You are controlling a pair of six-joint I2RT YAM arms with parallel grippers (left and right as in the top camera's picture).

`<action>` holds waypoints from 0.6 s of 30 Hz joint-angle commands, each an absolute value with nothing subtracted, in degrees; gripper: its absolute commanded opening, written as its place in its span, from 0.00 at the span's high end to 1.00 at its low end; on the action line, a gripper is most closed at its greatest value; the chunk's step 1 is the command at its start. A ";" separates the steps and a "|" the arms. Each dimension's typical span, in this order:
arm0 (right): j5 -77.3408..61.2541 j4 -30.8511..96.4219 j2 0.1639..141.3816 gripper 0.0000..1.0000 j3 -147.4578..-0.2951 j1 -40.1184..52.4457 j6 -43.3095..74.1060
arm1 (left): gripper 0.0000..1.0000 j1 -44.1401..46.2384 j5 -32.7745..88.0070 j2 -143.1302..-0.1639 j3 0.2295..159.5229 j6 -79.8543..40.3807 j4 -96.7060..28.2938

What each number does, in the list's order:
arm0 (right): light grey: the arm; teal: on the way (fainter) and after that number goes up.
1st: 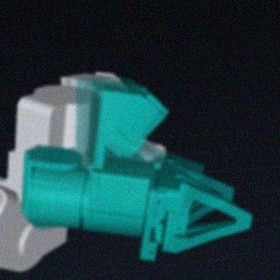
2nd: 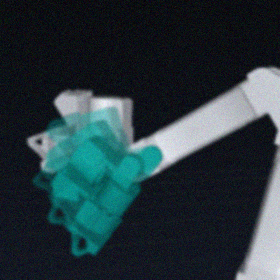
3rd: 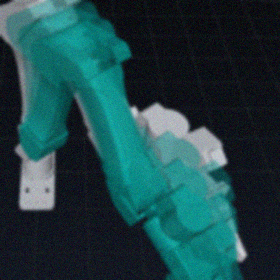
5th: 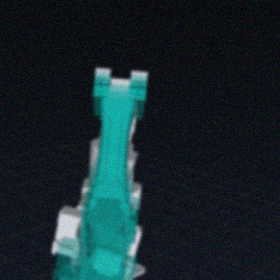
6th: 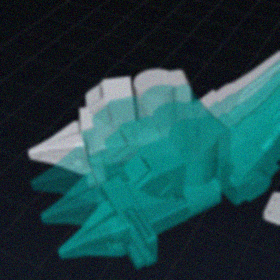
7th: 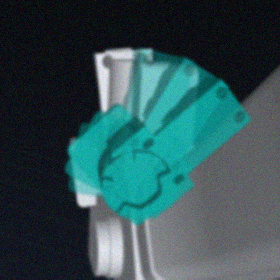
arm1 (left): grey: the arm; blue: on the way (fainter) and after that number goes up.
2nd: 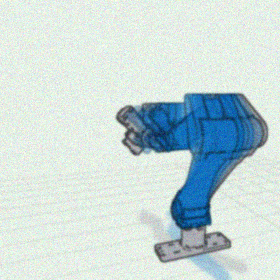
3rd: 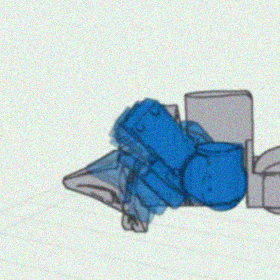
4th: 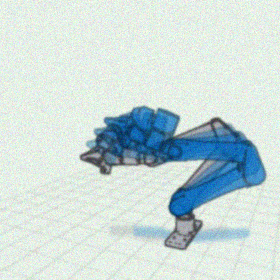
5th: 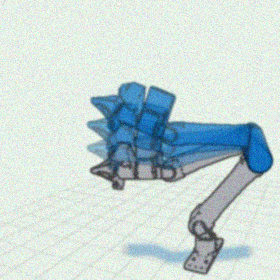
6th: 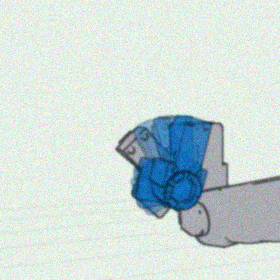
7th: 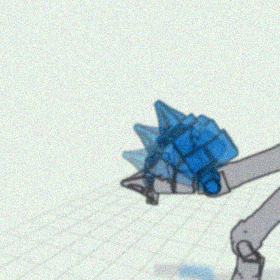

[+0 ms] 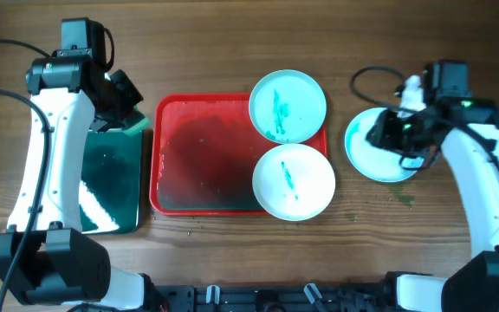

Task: Clean dirty plates on tray and stack at the side
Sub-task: 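Carry the plate right and set it on the table beside the tray, then grasp the lower-right plate rim with the right gripper and drag it left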

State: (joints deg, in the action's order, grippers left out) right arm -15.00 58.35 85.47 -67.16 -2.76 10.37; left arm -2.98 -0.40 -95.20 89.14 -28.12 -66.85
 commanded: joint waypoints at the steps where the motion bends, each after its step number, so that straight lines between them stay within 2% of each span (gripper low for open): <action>1: -15.53 55.55 85.19 0.53 -61.69 2.46 9.13 | 0.96 -3.11 -1.15 -95.53 89.47 -27.22 -66.65; 7: -14.55 50.78 85.19 0.53 -54.11 9.63 9.06 | 0.96 -3.11 -0.49 -95.53 89.47 -27.24 -66.67; 15: -14.57 43.68 87.92 0.50 -49.21 12.71 8.99 | 0.96 -3.11 -0.47 -95.53 89.47 -27.24 -66.70; 17: -14.57 42.39 89.80 0.56 -49.21 12.93 9.13 | 0.96 -3.11 -0.49 -95.53 89.47 -27.22 -66.70; 18: -14.57 42.09 90.56 0.66 -49.21 12.91 9.19 | 0.96 -3.11 -0.49 -95.53 89.47 -27.22 -66.72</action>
State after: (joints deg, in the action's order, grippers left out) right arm -14.96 42.78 88.40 -49.82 12.67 10.00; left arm -2.98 -0.38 -95.20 89.14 -28.12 -66.85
